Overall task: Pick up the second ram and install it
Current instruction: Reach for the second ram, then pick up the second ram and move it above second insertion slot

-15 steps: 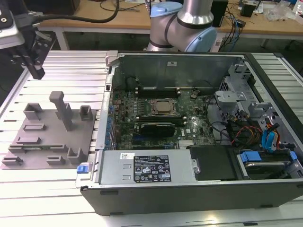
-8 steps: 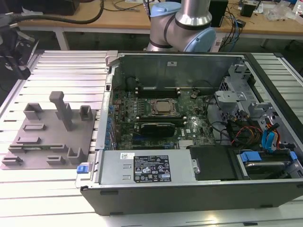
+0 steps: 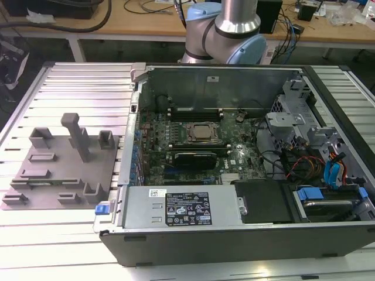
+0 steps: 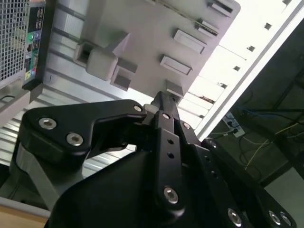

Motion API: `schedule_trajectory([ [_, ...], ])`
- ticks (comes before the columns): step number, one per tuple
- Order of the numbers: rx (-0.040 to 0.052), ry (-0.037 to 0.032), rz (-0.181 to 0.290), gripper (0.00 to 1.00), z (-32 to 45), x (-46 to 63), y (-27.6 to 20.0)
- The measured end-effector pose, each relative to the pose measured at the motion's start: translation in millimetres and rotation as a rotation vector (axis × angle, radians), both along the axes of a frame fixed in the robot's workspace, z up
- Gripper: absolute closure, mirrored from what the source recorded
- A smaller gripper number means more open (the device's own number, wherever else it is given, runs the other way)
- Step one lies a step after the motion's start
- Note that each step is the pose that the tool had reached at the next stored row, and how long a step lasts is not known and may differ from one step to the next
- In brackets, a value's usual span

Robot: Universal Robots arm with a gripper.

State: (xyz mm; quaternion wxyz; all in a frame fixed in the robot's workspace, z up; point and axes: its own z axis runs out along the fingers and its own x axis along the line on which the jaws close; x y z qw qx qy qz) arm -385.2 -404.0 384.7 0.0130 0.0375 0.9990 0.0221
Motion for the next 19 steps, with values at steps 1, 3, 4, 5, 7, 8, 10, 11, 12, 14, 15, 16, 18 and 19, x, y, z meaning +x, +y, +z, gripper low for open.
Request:
schedule_trajectory([
  [1, 0.0001, 0.0001, 0.000, 0.92, -0.5, 2.6, -1.1],
  [3, 0.0001, 0.0005, 0.000, 0.92, -2.1, 8.2, -11.6],
  [4, 0.0001, 0.0005, 0.000, 0.92, -2.8, 8.5, -17.3],
  [5, 0.0001, 0.0005, 0.000, 0.92, -3.9, 9.2, -23.9],
  [7, -0.0024, 0.0004, 0.000, 0.92, -6.6, 10.4, -30.1],
  [8, -0.0026, 0.0007, 0.000, 0.92, -6.6, 10.4, -30.2],
  [10, -0.0026, 0.0007, 0.000, 0.92, -6.6, 10.4, -30.2],
  [11, -0.0027, 0.0008, 0.000, 0.92, -6.6, 10.4, -30.2],
  [12, -0.0026, 0.0007, 0.000, 0.92, -6.7, 10.4, -30.2],
  [14, -0.0026, 0.0006, 0.000, 0.92, -6.8, 10.4, -30.2],
  [15, -0.0026, 0.0007, 0.000, 0.92, -6.8, 10.4, -30.2],
  [16, -0.0025, 0.0006, 0.000, 0.92, -6.9, 10.4, -30.2],
  [18, -0.0026, 0.0007, 0.000, 0.92, -6.9, 10.4, -30.2],
  [19, -0.0026, 0.0007, 0.001, 0.92, -6.9, 10.4, -30.2],
])
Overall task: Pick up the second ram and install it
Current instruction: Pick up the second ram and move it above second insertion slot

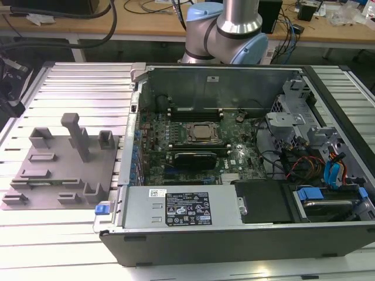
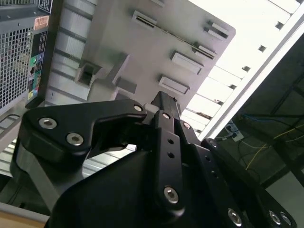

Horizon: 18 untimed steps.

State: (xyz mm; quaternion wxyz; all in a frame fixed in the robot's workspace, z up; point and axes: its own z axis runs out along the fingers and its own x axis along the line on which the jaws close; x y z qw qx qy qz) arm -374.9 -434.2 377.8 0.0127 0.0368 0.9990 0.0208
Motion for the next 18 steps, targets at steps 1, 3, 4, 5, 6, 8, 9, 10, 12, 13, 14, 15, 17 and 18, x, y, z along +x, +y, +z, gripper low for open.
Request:
schedule_trajectory([
  [1, 0.0000, -0.0001, 0.029, 0.92, 0.0, 0.0, 0.0],
  [3, 0.0001, -0.0001, 0.069, 0.92, -0.1, 0.0, 0.0],
  [4, 0.0001, -0.0001, 0.090, 0.92, -0.1, 0.0, 0.0],
  [5, 0.0001, -0.0001, 0.109, 0.92, -0.1, 0.0, 0.0],
  [6, 0.0001, -0.0001, 0.131, 0.92, -0.1, 0.0, 0.0],
  [8, 0.0001, 0.0000, 0.194, 0.92, -0.1, 0.0, 0.0],
  [9, 0.0001, -0.0001, 0.231, 0.92, -0.2, 0.0, 0.0],
  [10, 0.0001, -0.0001, 0.244, 0.92, -0.2, 0.0, 0.0],
  [12, 0.0000, 0.0000, 0.275, 0.92, -0.1, 0.0, 0.0],
  [13, 0.0001, 0.0000, 0.286, 0.92, -0.2, 0.0, 0.0],
  [14, 0.0000, 0.0000, 0.301, 0.92, -0.2, 0.0, 0.0],
  [15, 0.0000, 0.0000, 0.324, 0.92, -0.3, 0.0, 0.1],
  [17, 0.0000, 0.0000, 0.369, 0.92, -0.3, 0.0, 0.4],
  [18, 0.0000, 0.0000, 0.376, 0.92, -0.3, 0.0, 0.4],
])
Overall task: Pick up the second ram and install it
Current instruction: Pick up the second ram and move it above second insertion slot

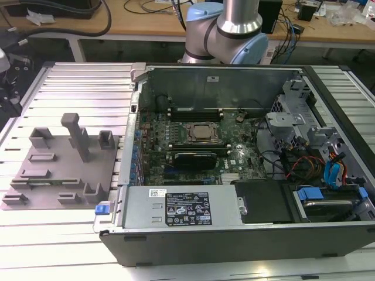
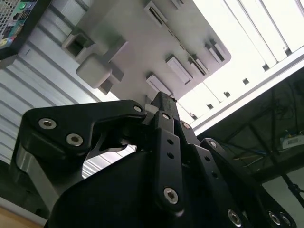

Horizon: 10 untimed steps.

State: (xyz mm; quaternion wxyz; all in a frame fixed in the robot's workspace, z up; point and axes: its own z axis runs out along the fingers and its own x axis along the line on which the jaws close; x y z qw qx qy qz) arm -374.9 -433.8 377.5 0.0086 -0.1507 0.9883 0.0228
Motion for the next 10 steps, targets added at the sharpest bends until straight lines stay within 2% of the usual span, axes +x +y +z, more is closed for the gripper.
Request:
schedule_trajectory([
  [5, 0.0000, 0.0000, 0.032, 0.92, 0.0, 0.0, 0.0],
  [10, 0.0001, 0.0000, 0.091, 0.92, 0.0, 0.0, 0.0],
])
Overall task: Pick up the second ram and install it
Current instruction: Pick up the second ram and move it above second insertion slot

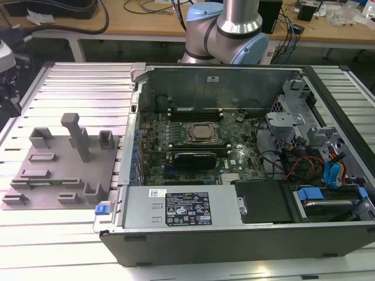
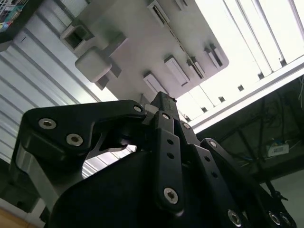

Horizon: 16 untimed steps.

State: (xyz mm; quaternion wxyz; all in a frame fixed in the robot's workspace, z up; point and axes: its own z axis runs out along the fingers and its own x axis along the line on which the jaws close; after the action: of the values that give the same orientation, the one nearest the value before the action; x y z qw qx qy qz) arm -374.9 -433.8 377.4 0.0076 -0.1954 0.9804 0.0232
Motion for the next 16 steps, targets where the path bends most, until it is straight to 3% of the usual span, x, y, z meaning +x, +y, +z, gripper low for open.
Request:
schedule_trajectory([
  [3, 0.0000, 0.0000, 0.030, 0.92, 0.0, 0.0, 0.0],
  [10, -0.0001, 0.0000, 0.154, 0.92, 0.0, 0.0, 0.0],
  [16, 0.0000, 0.0000, 0.320, 0.92, 0.0, 0.0, 0.0],
])
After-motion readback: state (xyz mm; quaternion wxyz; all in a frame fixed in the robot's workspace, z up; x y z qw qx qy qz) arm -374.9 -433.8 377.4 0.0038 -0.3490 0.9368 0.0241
